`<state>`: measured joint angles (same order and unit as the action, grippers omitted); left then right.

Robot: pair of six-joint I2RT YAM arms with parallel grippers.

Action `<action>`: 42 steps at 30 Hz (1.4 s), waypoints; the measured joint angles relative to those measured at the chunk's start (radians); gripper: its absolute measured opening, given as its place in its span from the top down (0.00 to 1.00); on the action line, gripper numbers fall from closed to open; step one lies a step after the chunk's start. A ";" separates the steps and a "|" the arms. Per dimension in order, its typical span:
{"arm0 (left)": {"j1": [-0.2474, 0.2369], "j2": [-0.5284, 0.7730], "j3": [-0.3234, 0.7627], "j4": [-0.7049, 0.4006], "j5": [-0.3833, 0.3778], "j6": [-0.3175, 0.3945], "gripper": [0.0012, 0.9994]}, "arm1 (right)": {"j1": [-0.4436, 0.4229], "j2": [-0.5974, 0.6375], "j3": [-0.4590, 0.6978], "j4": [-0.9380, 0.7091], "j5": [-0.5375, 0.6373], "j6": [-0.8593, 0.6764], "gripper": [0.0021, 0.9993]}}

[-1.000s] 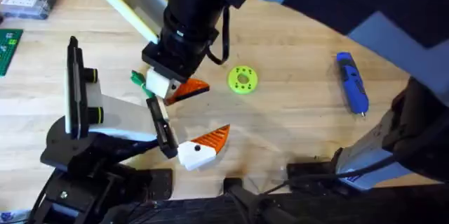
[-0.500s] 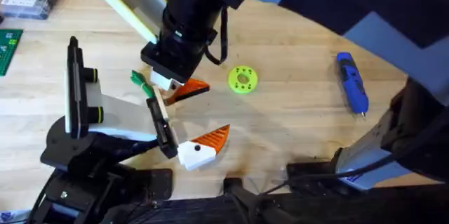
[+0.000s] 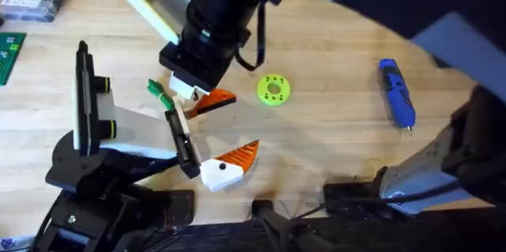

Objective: Pick up the gripper from the table and insert it into the empty holder that is missing its gripper. Then pick up a screw, insert it into the mounting hole, and use the screwdriver to tighten it. Finally, clean up the table by picking up the vegetable and placing it into the bucket.

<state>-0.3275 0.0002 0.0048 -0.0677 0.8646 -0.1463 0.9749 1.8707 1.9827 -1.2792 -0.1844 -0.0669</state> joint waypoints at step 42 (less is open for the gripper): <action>0.000 0.000 0.000 0.001 -0.020 0.000 0.01 | 0.000 -0.481 -0.633 0.621 0.042 0.172 1.00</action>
<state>-0.3275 0.0001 0.0051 -0.0669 0.8448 -0.1463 0.9749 1.3899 1.3502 -0.6581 -0.1428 0.1052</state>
